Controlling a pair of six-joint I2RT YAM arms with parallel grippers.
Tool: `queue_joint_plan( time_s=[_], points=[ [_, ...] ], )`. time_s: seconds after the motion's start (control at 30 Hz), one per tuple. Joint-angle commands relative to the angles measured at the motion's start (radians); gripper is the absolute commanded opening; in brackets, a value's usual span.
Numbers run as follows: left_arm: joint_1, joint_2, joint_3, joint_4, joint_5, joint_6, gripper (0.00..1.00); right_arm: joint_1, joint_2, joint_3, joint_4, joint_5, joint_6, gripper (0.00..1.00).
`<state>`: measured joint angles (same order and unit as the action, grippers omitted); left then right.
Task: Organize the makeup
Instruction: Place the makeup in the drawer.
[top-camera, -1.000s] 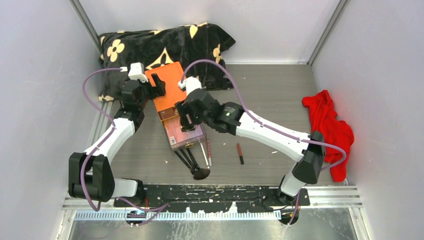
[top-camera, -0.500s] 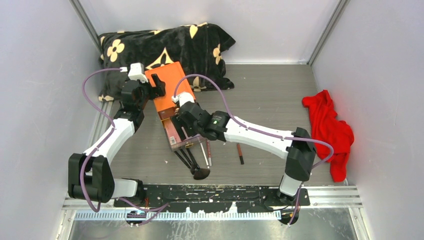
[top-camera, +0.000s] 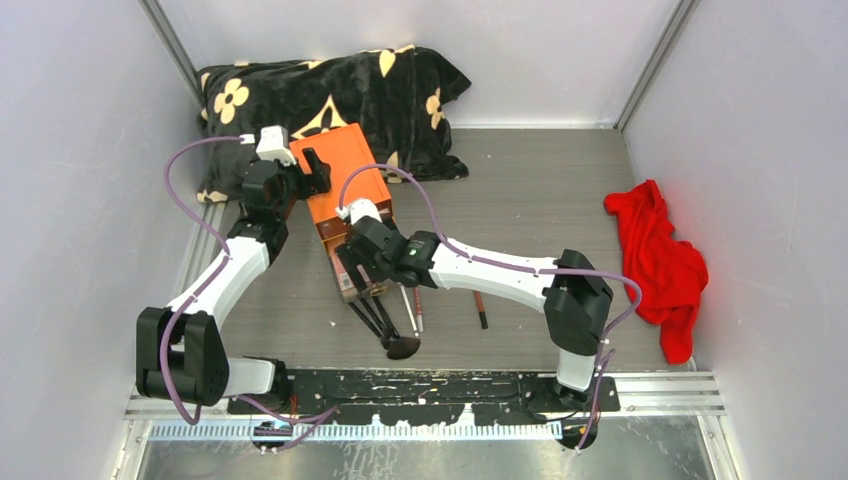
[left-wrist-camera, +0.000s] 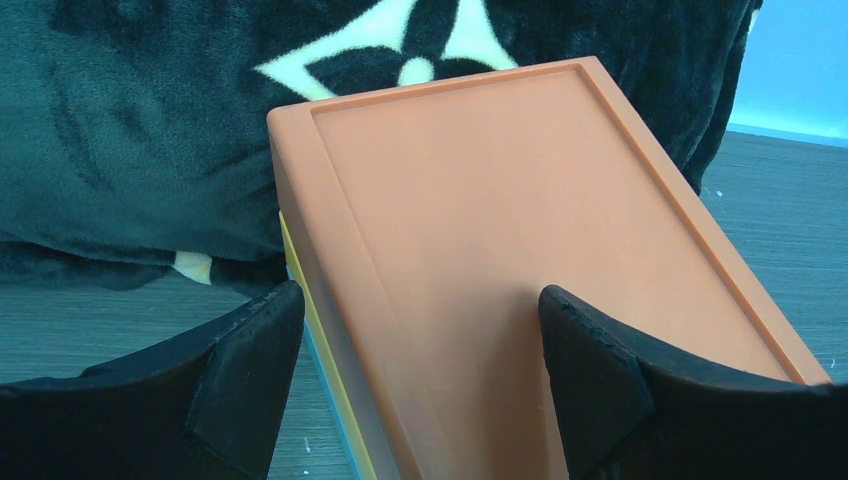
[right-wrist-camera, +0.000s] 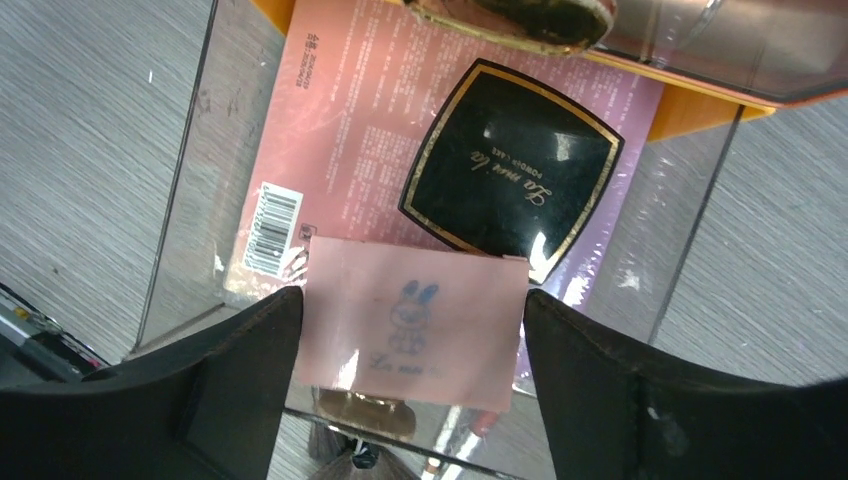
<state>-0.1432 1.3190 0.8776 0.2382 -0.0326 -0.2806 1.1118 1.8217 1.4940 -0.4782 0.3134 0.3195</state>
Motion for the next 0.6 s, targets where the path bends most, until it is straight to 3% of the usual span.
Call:
queue_joint_plan(
  time_s=[0.0,0.1,0.27,0.57],
  points=[
    [-0.006,0.029,-0.054,-0.218,-0.002,0.064,0.85,0.007,-0.105,-0.028,0.072,0.043,-0.014,0.92],
    [-0.006,0.028,-0.054,-0.220,-0.002,0.065,0.85,0.006,-0.128,-0.041,0.085,0.040,-0.024,1.00],
    [-0.006,0.027,-0.052,-0.223,-0.003,0.067,0.85,0.009,-0.151,-0.038,0.084,0.066,-0.032,1.00],
    [-0.006,0.030,-0.051,-0.221,-0.001,0.066,0.85,0.030,-0.339,-0.154,0.065,0.152,-0.020,0.96]
  ],
)
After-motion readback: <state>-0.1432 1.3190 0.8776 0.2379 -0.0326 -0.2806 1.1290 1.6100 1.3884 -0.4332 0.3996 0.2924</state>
